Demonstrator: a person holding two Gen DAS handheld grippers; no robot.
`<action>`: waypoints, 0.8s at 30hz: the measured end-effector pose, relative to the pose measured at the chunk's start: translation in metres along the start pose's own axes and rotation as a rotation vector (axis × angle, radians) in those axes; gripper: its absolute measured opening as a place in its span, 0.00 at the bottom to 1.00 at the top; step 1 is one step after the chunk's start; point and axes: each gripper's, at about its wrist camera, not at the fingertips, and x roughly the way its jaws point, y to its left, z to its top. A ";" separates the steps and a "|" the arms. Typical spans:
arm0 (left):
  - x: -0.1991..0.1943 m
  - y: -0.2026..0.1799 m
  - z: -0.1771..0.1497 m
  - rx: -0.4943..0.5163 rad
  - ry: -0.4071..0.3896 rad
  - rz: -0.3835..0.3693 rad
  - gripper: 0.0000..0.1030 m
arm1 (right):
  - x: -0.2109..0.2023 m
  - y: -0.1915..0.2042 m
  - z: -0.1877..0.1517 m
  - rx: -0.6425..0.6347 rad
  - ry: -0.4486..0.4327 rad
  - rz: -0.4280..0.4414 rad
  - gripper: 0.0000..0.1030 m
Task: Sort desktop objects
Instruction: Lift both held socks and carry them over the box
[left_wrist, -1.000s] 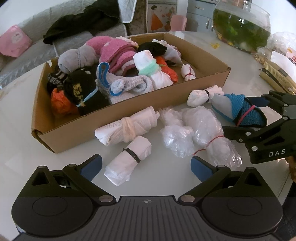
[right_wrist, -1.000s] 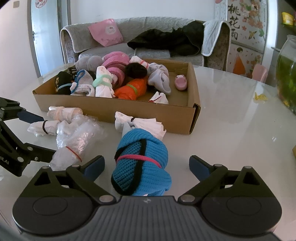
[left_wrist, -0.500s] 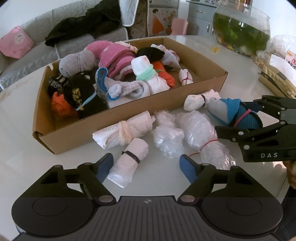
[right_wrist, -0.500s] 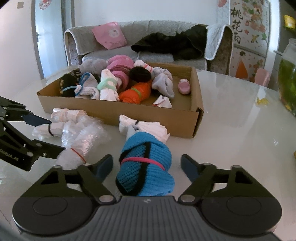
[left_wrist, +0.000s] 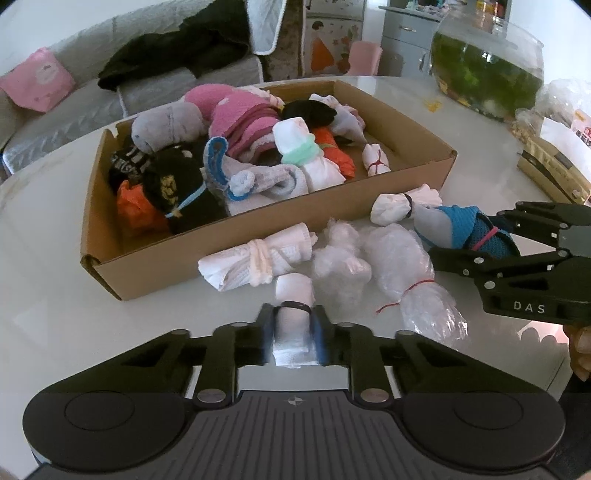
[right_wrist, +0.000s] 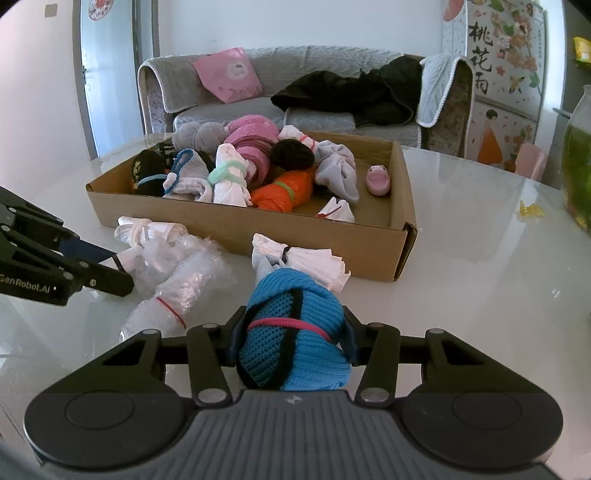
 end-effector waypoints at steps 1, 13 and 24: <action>0.000 0.000 0.000 -0.001 0.003 0.001 0.24 | 0.000 0.001 0.000 -0.001 0.000 0.000 0.43; -0.019 0.003 -0.001 -0.033 -0.014 0.018 0.22 | -0.003 0.001 0.000 0.005 -0.004 0.036 0.42; -0.072 0.026 0.016 -0.123 -0.071 0.031 0.22 | -0.029 -0.047 0.017 0.184 -0.007 0.132 0.42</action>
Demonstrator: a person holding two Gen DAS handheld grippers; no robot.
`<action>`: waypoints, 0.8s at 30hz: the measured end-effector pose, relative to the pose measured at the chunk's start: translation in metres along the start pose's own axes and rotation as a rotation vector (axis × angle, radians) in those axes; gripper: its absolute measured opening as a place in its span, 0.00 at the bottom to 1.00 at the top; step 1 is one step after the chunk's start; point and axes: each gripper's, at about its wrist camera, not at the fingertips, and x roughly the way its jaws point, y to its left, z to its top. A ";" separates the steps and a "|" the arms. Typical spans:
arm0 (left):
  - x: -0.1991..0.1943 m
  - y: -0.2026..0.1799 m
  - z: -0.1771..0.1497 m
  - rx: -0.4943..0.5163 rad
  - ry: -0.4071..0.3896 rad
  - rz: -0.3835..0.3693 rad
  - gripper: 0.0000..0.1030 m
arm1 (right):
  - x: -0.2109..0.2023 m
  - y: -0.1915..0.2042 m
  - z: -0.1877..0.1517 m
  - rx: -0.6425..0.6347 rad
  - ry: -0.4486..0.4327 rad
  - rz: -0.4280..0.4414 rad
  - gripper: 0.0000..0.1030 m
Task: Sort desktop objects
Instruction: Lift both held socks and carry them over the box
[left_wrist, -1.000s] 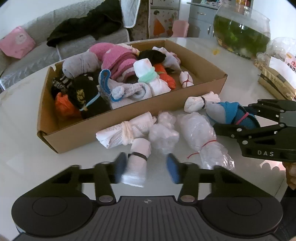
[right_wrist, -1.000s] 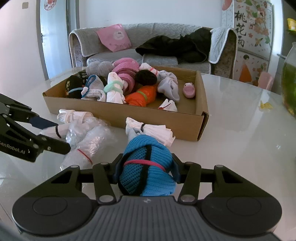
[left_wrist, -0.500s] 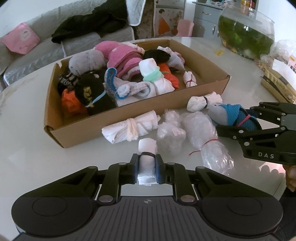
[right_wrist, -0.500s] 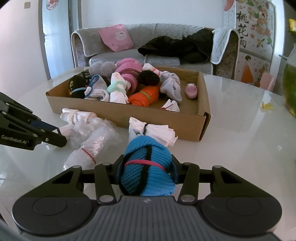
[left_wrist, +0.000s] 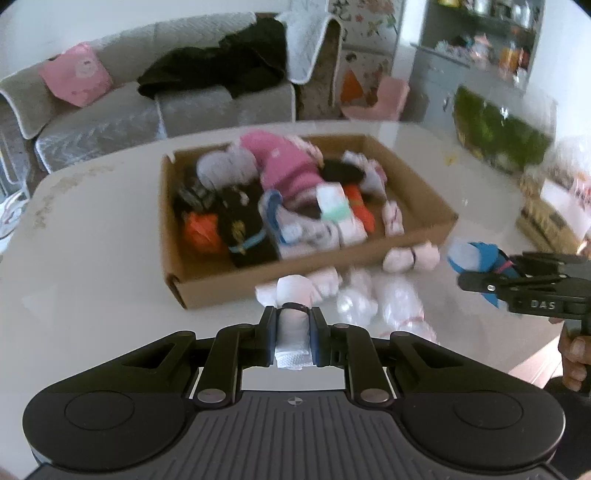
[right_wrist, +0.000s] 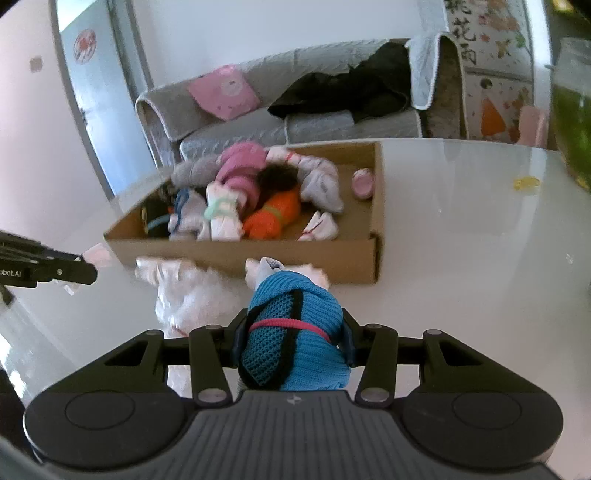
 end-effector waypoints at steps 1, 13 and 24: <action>-0.003 0.002 0.005 -0.008 -0.001 0.001 0.22 | -0.004 -0.004 0.006 0.016 -0.005 0.011 0.42; -0.015 0.023 0.087 -0.064 -0.063 0.025 0.22 | -0.007 0.001 0.084 -0.020 -0.048 0.026 0.42; 0.044 0.050 0.138 -0.161 0.031 0.030 0.22 | 0.043 -0.007 0.127 0.000 0.027 0.045 0.43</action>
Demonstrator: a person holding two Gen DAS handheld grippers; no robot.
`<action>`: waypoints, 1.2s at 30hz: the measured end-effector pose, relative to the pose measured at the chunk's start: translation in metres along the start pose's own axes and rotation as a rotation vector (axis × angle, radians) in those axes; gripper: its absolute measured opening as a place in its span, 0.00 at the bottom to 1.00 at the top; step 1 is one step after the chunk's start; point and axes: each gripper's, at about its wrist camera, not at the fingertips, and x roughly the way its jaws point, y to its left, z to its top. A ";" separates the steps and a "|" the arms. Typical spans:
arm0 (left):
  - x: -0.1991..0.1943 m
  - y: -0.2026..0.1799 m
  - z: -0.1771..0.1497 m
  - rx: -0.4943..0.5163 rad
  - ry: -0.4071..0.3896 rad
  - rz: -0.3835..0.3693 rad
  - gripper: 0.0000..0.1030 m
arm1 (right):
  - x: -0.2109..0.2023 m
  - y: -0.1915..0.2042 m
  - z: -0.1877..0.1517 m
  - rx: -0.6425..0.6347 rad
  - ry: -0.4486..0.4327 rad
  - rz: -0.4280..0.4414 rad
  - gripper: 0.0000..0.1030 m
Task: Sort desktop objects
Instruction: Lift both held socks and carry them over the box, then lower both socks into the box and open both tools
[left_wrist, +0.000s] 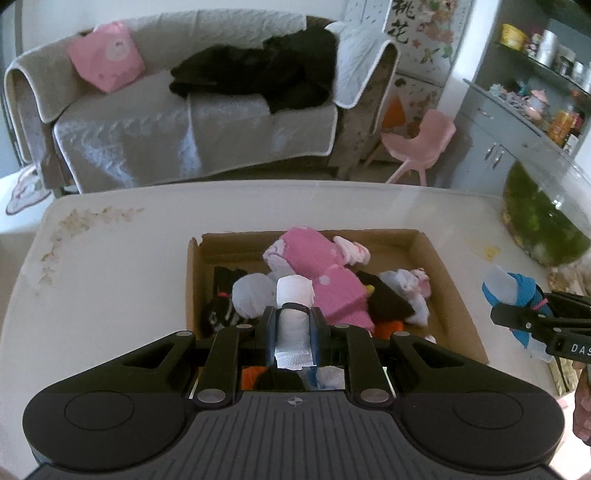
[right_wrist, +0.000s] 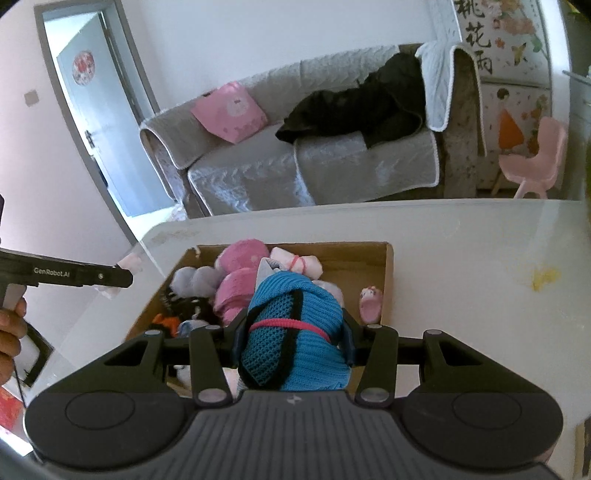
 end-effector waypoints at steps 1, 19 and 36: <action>0.006 0.002 0.002 -0.003 0.008 0.004 0.22 | 0.005 0.000 0.002 -0.006 0.005 -0.004 0.43; 0.067 0.021 0.001 -0.025 0.100 -0.016 0.39 | 0.079 0.011 0.018 -0.105 0.109 -0.070 0.44; -0.011 0.035 -0.027 -0.123 -0.056 -0.017 0.97 | 0.001 0.037 0.013 -0.118 -0.047 -0.039 0.77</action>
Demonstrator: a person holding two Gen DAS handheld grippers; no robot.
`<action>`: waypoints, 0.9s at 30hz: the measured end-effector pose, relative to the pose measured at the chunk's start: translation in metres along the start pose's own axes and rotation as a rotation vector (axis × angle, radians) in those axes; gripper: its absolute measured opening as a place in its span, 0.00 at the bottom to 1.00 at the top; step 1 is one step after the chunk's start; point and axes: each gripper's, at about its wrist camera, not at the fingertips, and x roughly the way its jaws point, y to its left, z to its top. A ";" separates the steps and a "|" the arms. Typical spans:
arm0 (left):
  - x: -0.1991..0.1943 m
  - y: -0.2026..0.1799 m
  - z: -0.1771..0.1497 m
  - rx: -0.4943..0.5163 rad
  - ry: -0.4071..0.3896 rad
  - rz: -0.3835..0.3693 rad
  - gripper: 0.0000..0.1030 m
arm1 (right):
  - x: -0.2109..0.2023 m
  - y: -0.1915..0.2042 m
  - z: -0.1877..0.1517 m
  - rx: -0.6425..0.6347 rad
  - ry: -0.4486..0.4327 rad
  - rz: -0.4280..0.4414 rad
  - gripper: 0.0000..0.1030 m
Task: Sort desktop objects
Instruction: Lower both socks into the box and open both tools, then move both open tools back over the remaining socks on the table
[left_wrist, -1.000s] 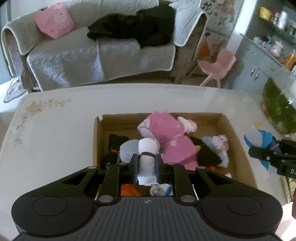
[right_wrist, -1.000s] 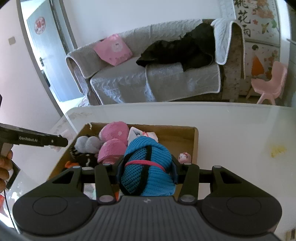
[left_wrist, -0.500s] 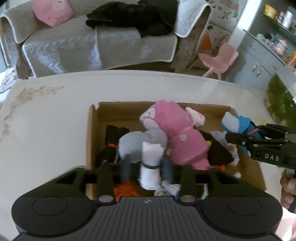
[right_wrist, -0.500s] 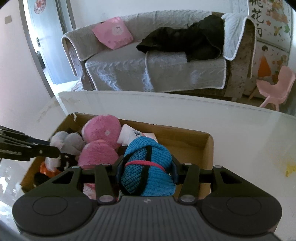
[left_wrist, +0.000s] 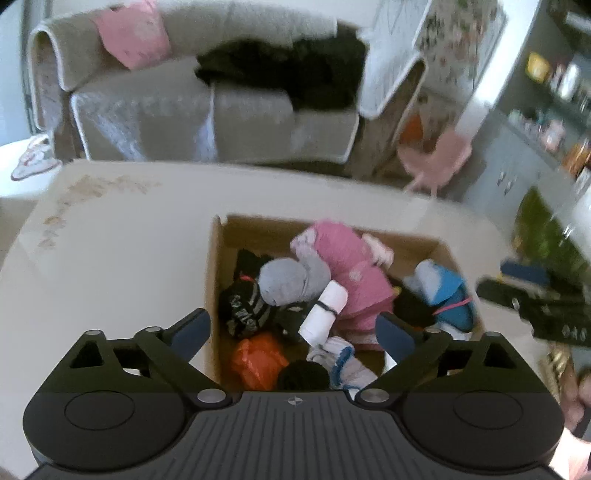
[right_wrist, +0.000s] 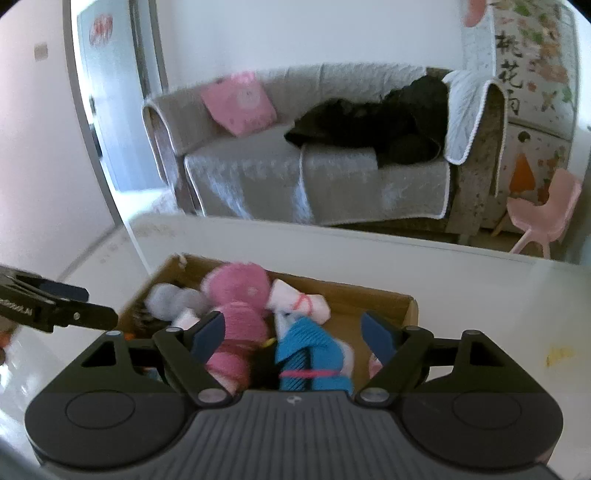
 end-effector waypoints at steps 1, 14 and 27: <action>-0.012 0.001 -0.004 -0.016 -0.029 -0.008 1.00 | -0.012 0.003 -0.004 0.008 -0.021 0.009 0.78; -0.057 0.039 -0.085 -0.327 -0.010 -0.351 1.00 | -0.071 0.020 -0.079 0.054 -0.040 0.019 0.84; -0.023 0.013 -0.125 0.015 0.008 0.070 0.98 | -0.052 0.060 -0.132 0.018 0.036 -0.035 0.88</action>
